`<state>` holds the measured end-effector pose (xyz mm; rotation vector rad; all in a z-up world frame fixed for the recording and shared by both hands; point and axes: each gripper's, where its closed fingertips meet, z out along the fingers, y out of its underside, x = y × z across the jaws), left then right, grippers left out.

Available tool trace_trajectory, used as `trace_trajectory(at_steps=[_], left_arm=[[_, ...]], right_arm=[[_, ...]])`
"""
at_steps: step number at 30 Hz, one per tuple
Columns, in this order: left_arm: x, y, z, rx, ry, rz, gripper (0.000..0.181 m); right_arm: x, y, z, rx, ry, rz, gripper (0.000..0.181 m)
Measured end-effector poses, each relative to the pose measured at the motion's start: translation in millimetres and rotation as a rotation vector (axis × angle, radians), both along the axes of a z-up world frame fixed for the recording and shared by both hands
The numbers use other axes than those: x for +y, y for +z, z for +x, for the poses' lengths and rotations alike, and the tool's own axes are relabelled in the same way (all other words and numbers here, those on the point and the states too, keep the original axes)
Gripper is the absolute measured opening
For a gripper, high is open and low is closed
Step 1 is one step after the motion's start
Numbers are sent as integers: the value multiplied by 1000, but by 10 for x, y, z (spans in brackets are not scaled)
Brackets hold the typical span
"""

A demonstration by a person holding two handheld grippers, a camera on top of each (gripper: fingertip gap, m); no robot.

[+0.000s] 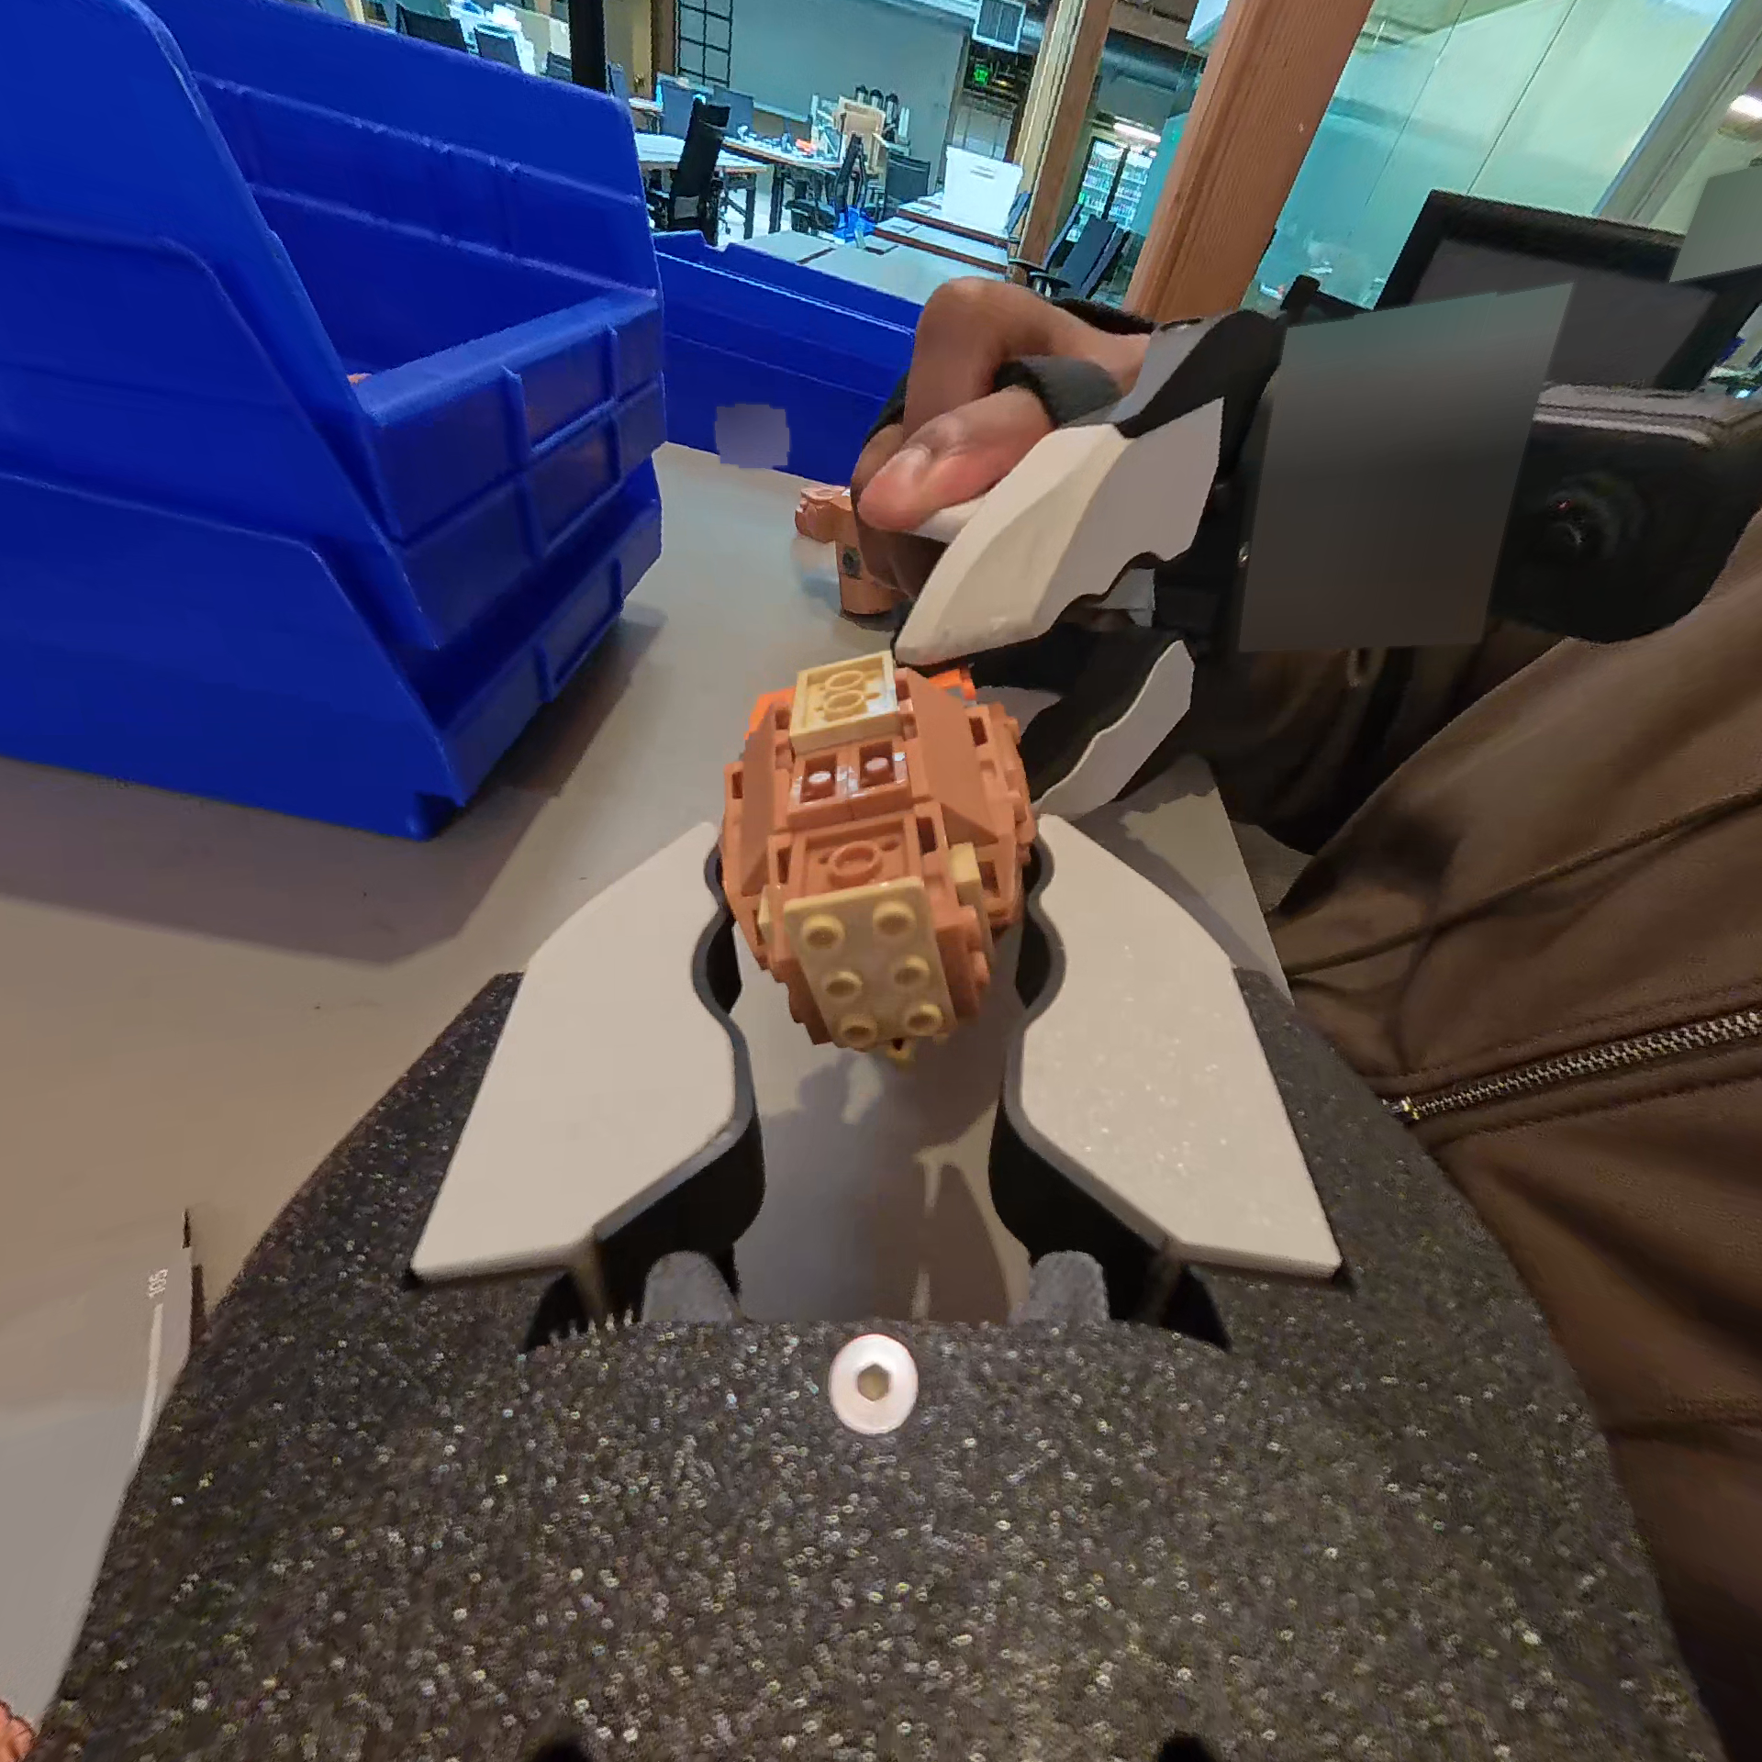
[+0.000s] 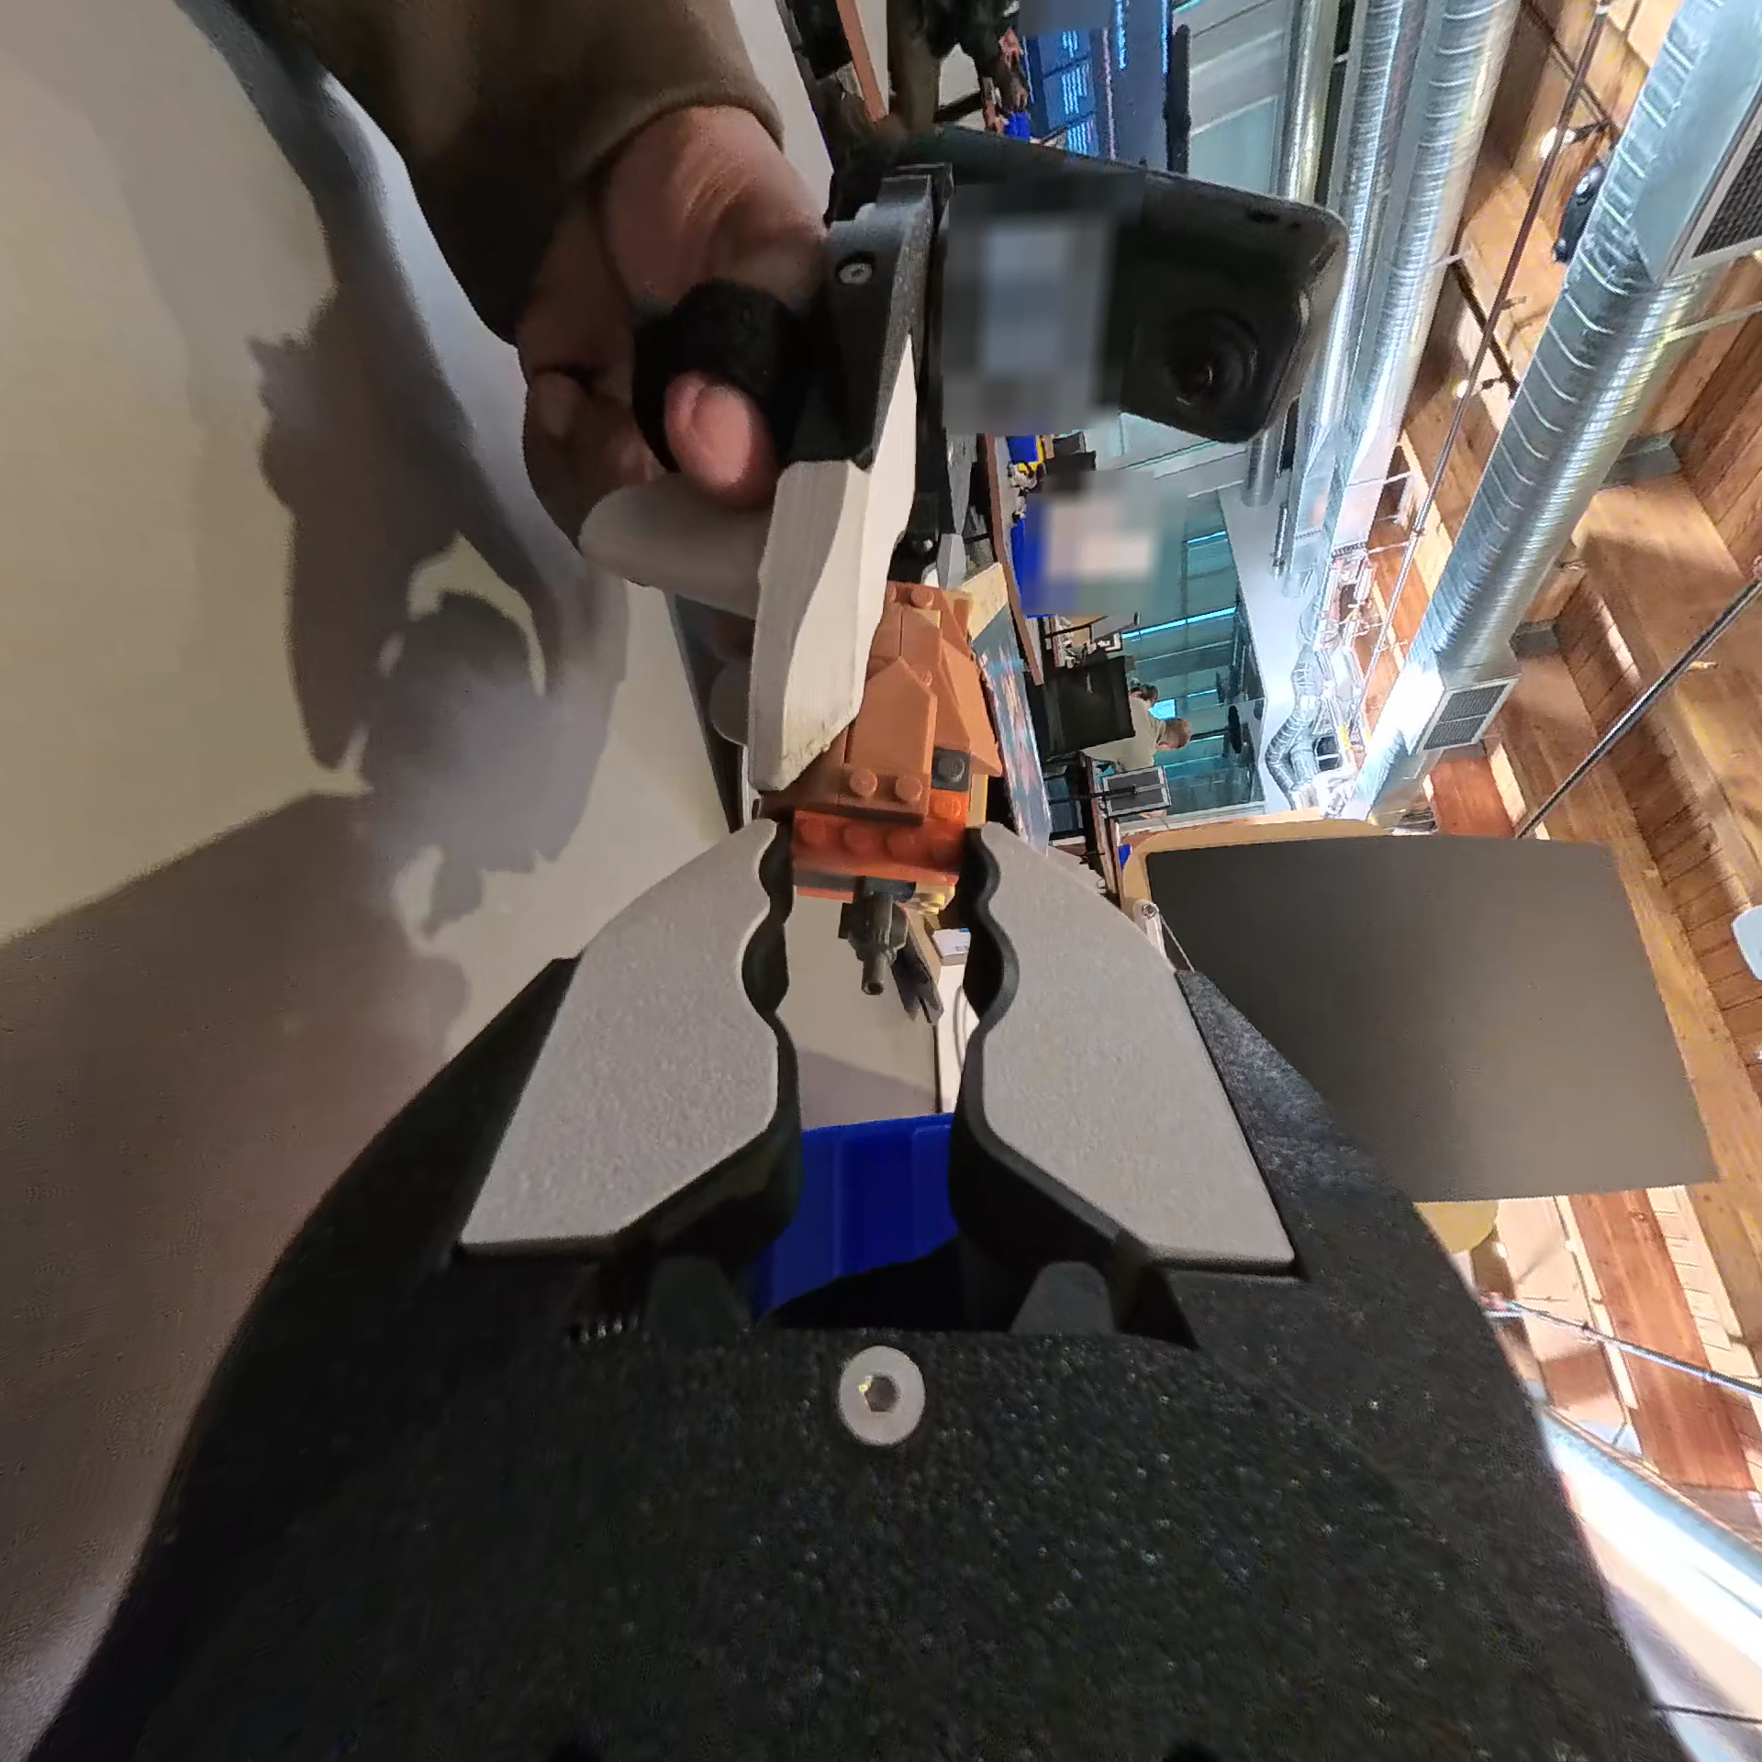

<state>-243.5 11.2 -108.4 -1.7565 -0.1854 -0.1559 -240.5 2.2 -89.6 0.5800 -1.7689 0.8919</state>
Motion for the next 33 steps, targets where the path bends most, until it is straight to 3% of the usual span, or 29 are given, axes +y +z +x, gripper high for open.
trace_trajectory(at_steps=[8, 20, 33], left_arm=[[-44, 152, -10, -13, 3, 73, 56], [-79, 233, -2, 9, 2, 106, 55], [-98, 314, 94, -155, -93, 197, 55]], right_arm=[[38, 86, -13, -70, 8, -54, 34], [-23, 73, 45, 63, 10, 3, 34], [-76, 157, 174, 172, 59, 0, 34]])
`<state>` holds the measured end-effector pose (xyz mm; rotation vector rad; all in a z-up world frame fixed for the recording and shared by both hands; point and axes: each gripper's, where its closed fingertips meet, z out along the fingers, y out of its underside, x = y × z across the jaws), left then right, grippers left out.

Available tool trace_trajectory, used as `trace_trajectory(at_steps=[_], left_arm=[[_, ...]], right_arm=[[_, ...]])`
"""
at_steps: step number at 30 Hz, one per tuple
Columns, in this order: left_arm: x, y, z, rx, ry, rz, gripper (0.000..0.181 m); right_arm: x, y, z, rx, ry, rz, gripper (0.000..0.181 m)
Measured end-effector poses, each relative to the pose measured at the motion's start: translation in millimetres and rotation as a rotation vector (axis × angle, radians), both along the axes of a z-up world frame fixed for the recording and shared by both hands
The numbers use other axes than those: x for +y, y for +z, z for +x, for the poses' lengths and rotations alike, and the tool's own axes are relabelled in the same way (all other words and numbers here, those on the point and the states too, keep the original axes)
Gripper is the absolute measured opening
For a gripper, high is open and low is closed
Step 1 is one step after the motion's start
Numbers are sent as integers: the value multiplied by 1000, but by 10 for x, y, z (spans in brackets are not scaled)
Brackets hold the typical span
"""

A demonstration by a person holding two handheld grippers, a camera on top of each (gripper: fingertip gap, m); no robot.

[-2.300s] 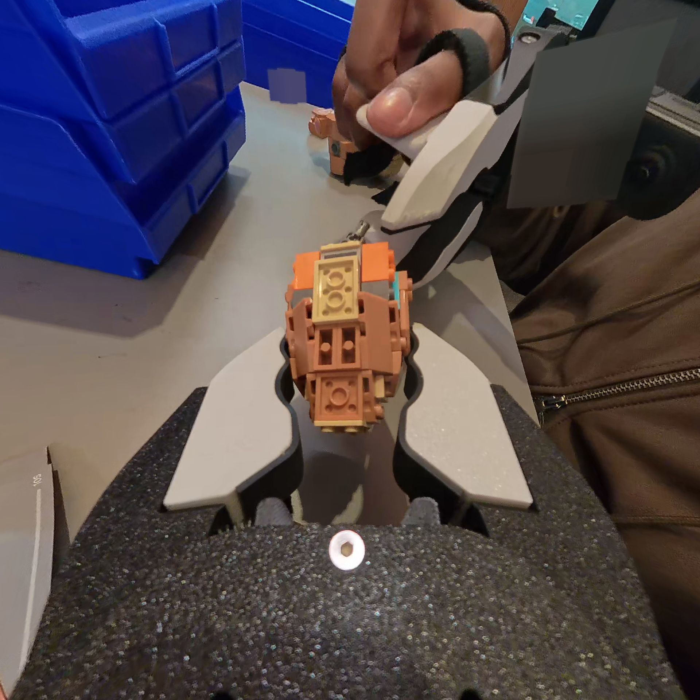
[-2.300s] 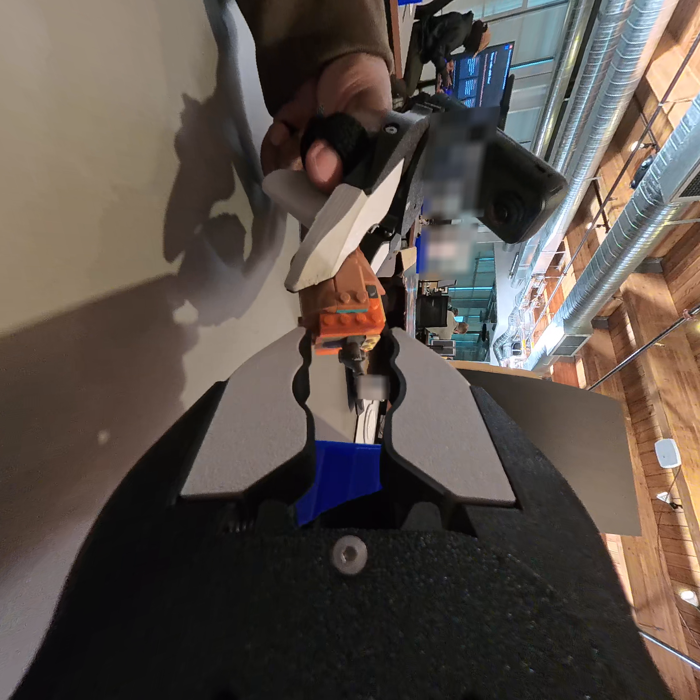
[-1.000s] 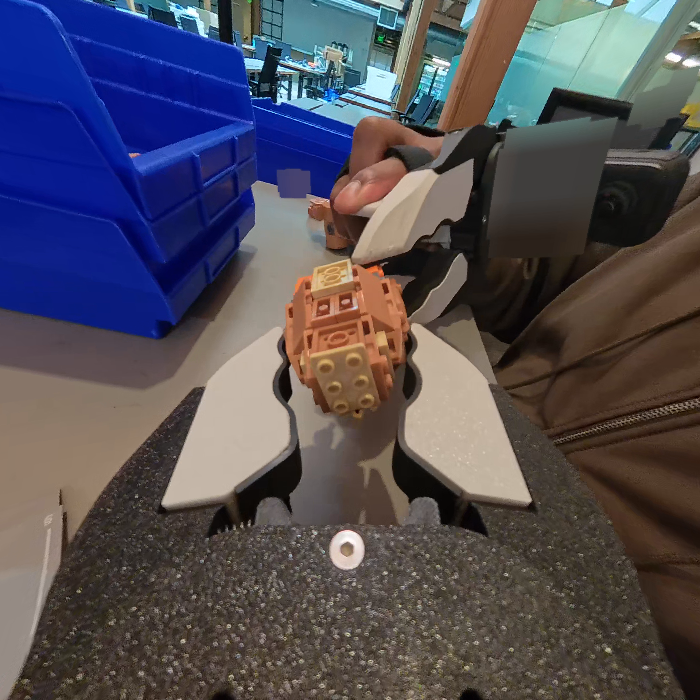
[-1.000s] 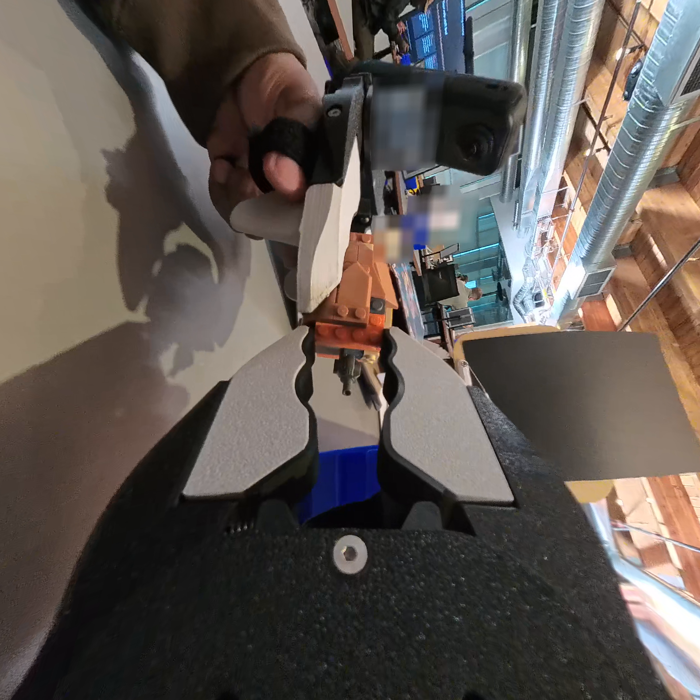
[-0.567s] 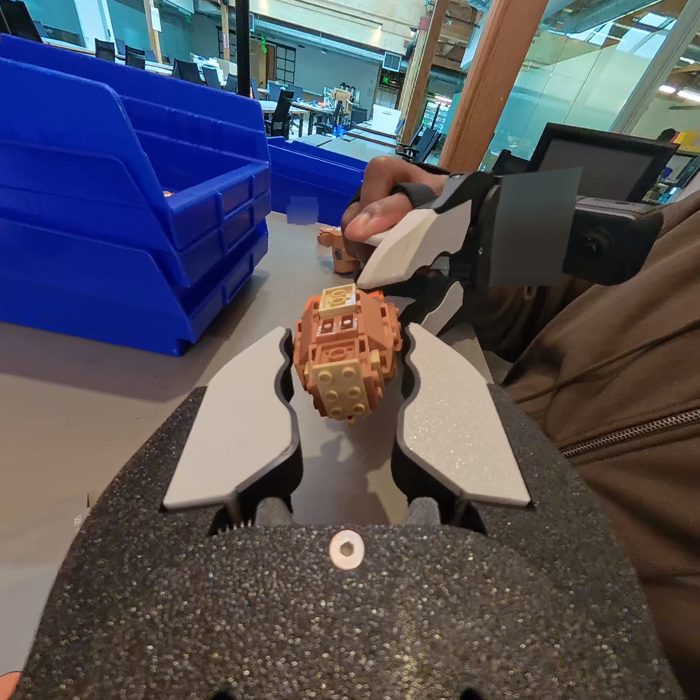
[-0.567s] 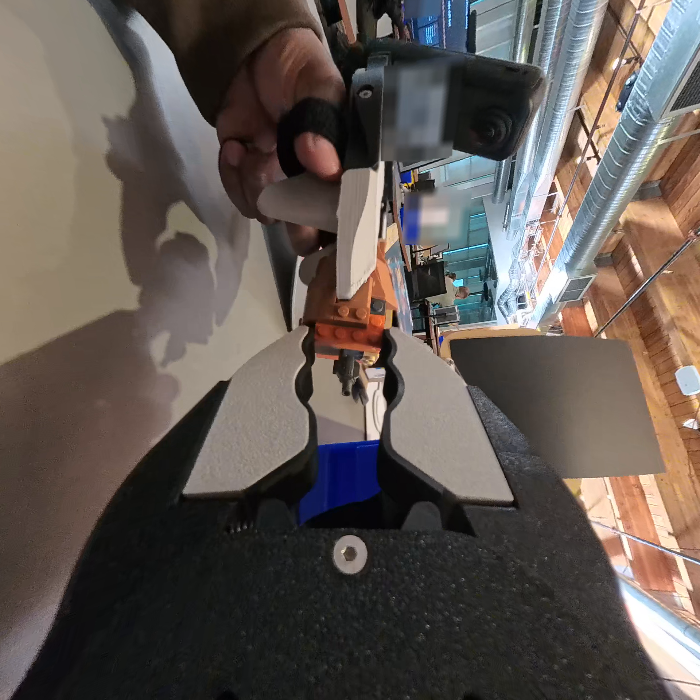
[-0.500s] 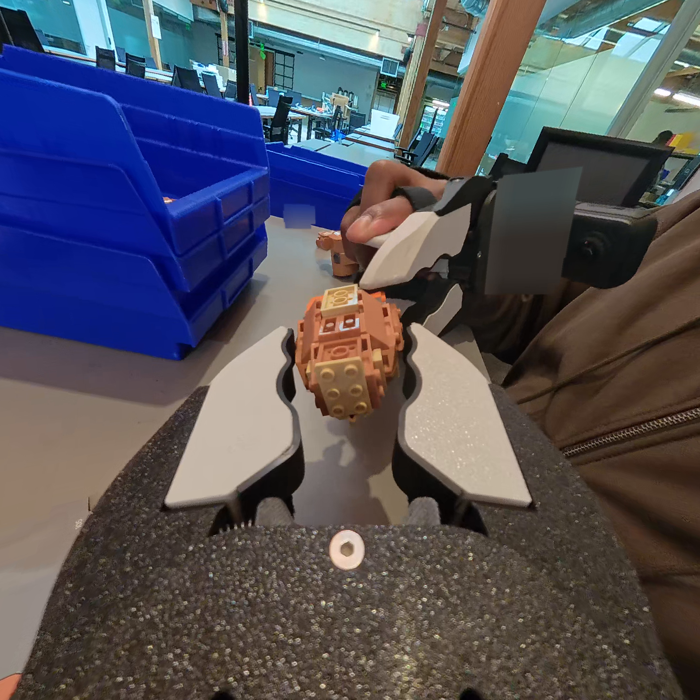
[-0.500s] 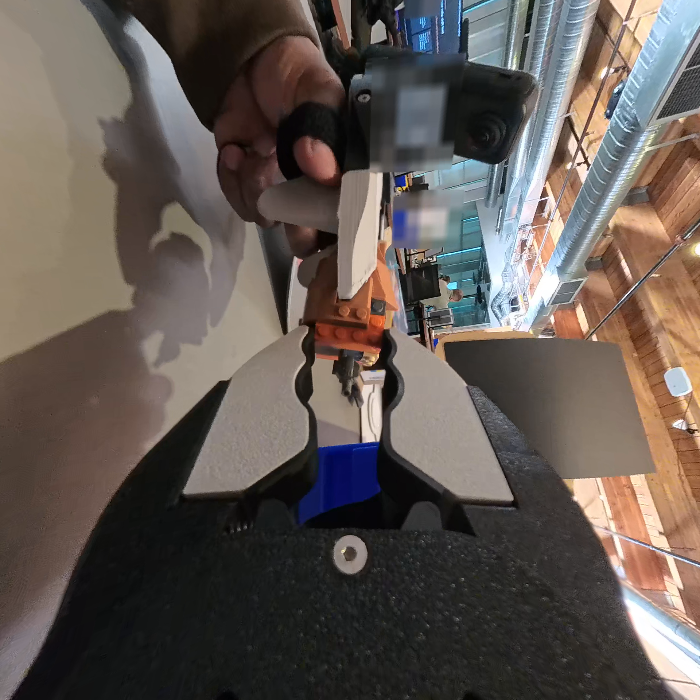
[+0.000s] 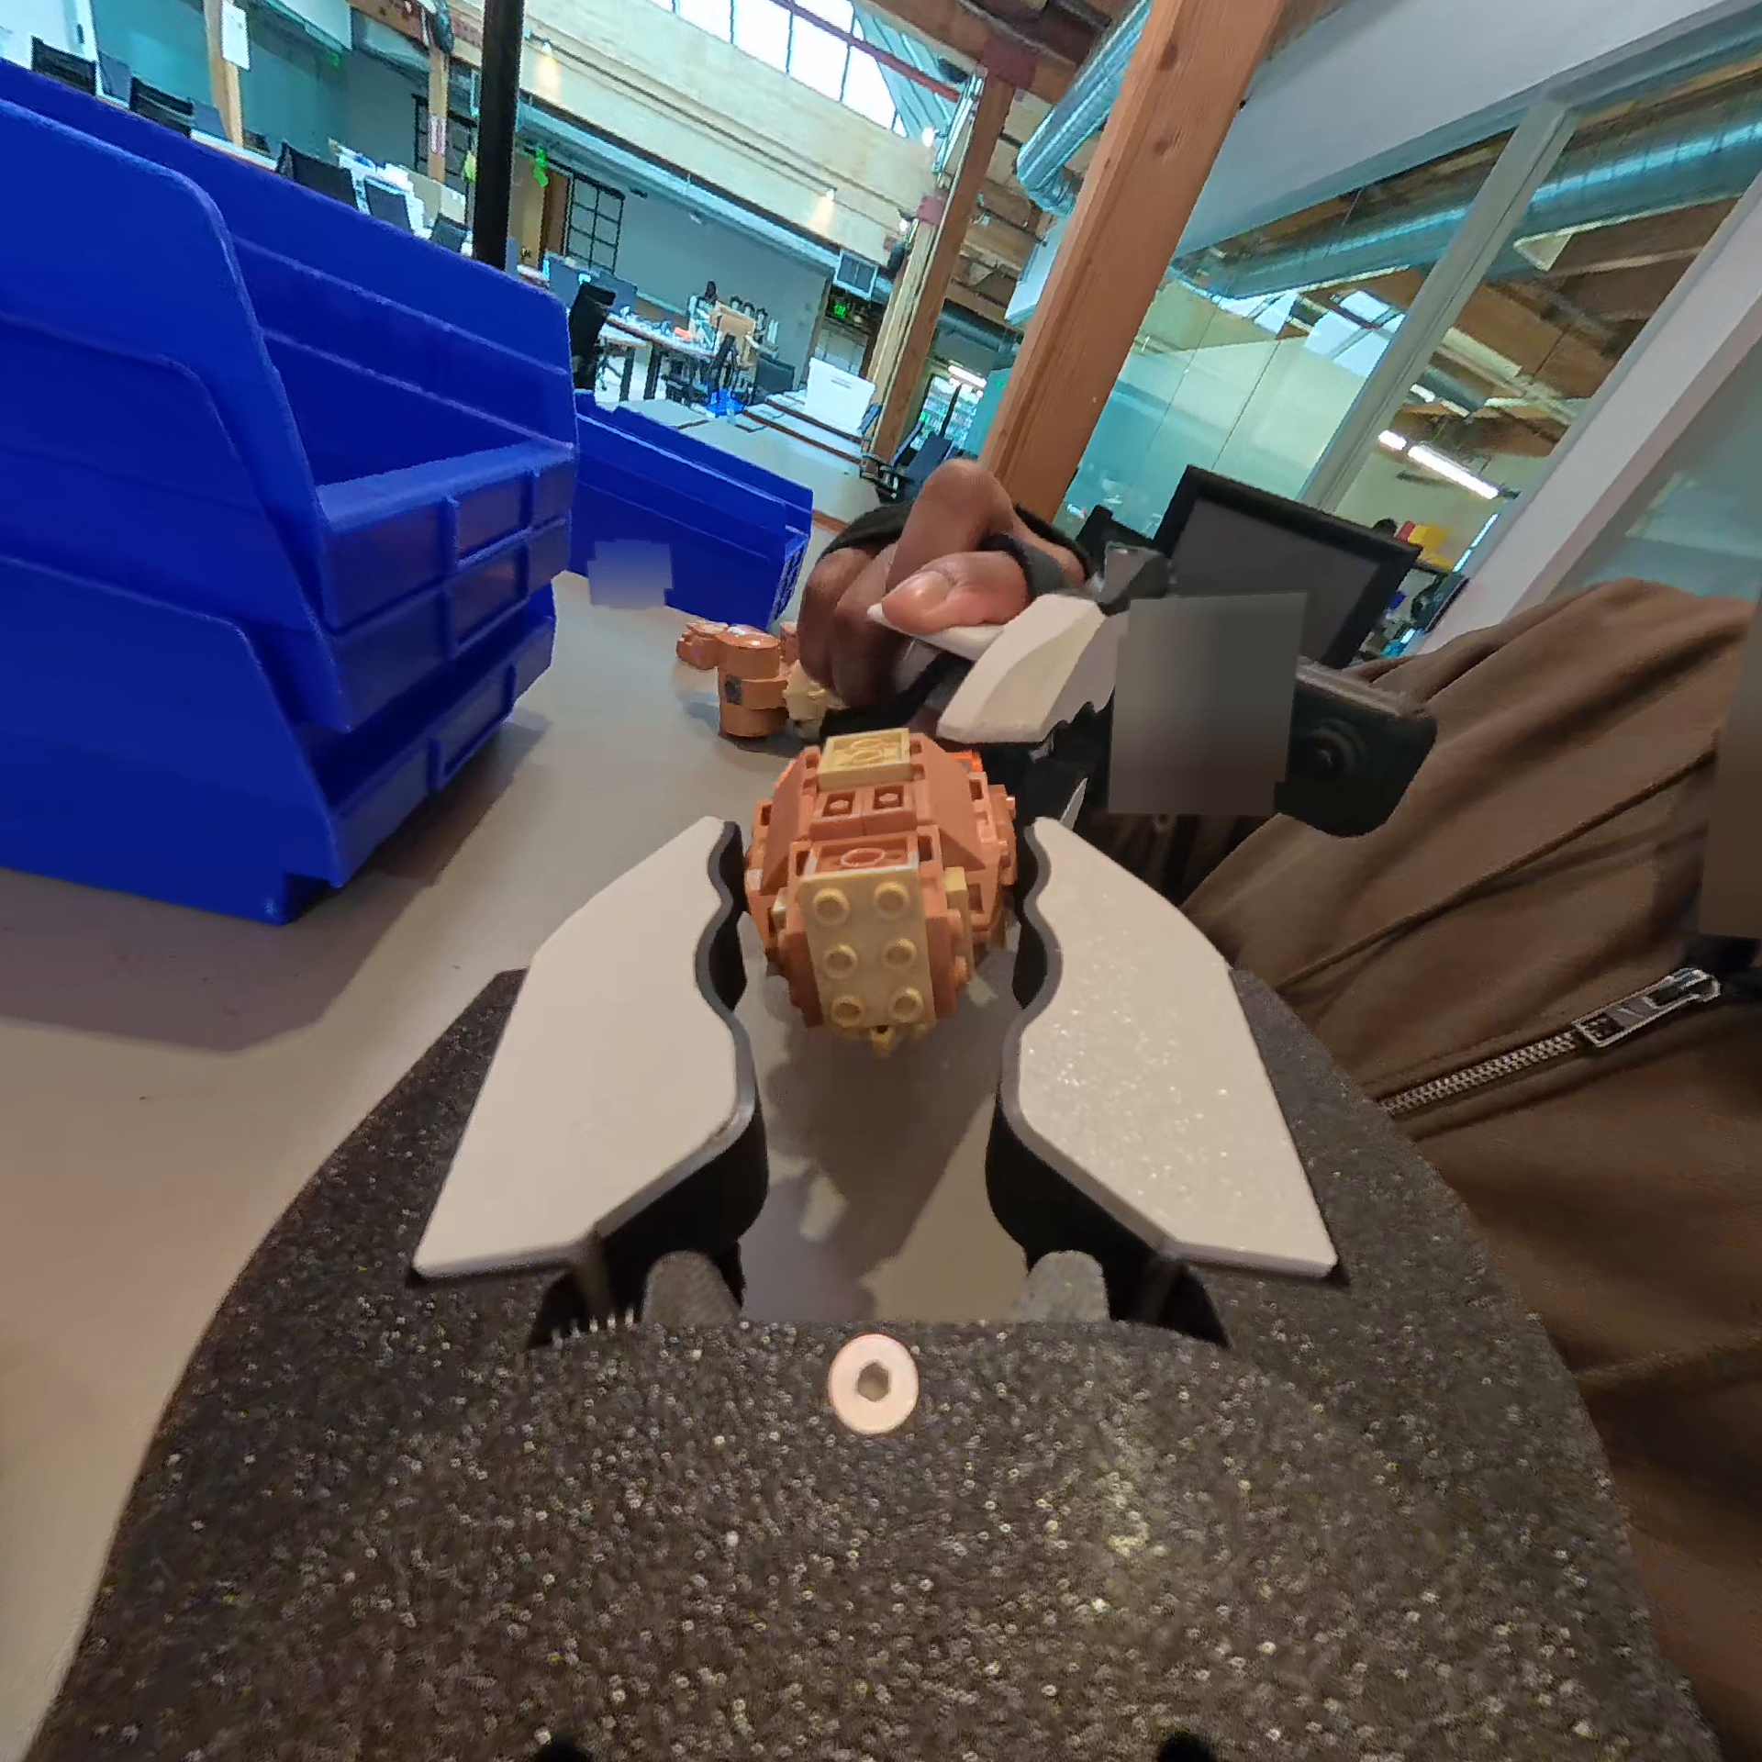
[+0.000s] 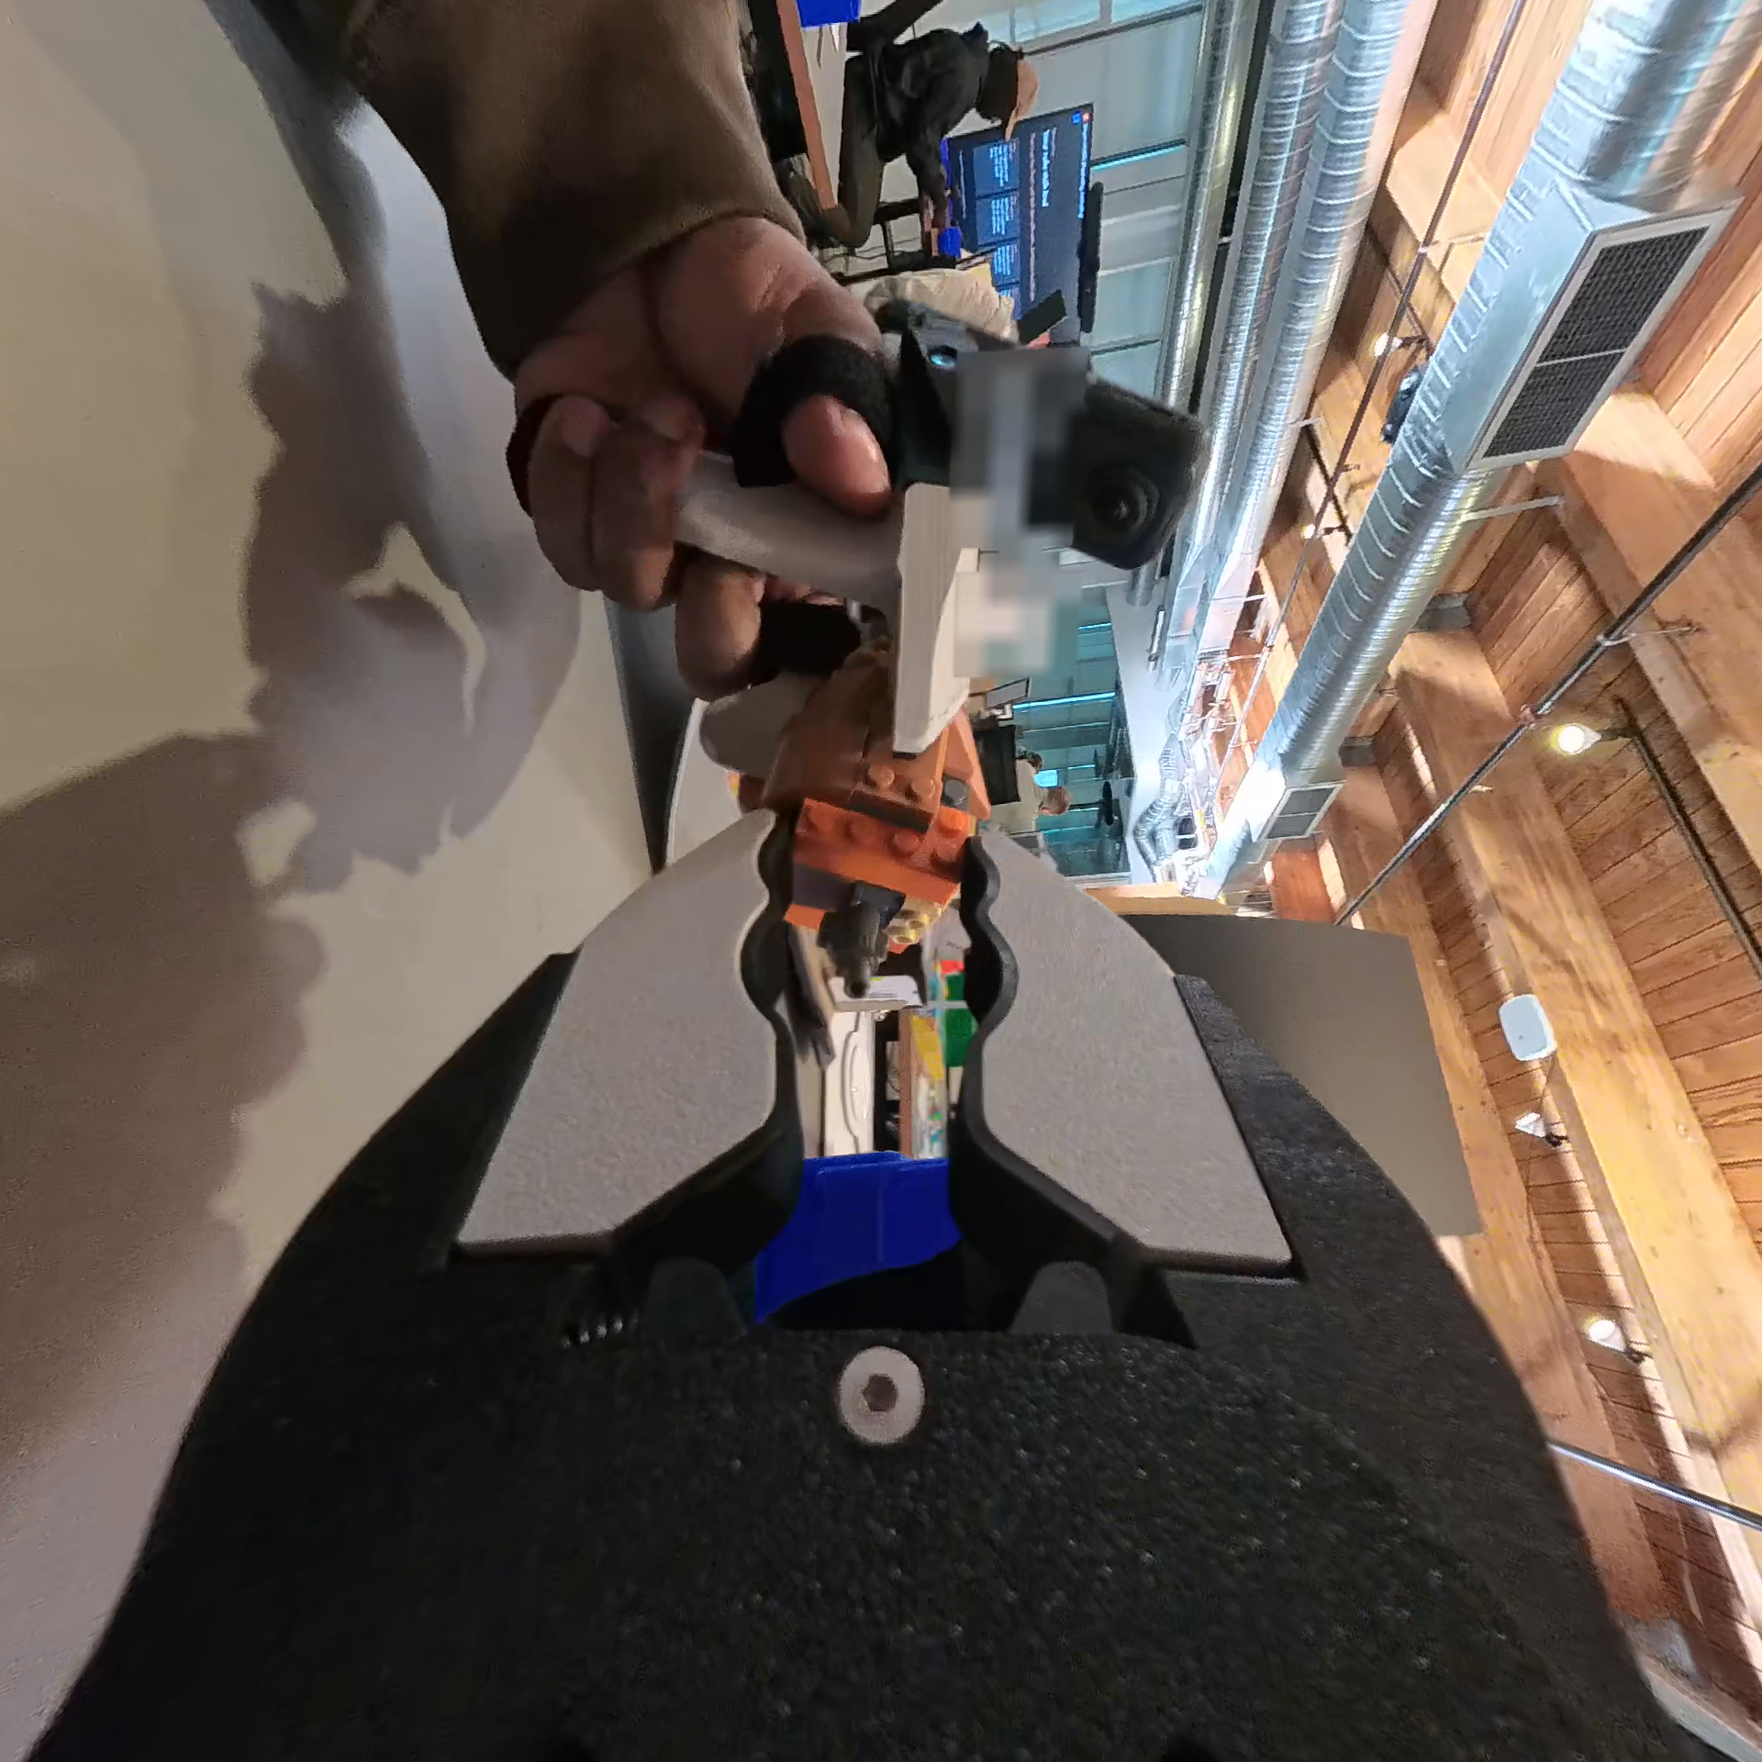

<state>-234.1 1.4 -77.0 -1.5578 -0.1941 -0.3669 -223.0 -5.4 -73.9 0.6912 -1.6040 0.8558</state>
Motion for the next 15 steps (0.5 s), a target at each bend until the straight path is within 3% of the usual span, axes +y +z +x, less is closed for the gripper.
trace_trajectory(at_steps=[11, 15], left_arm=[[-55, 229, -4, 36, 36, 114, 55], [-47, 233, -14, 204, 112, 91, 55]], right_arm=[[-62, 187, 17, 71, -47, -127, 33], [-46, 190, -9, 48, -27, -131, 33]])
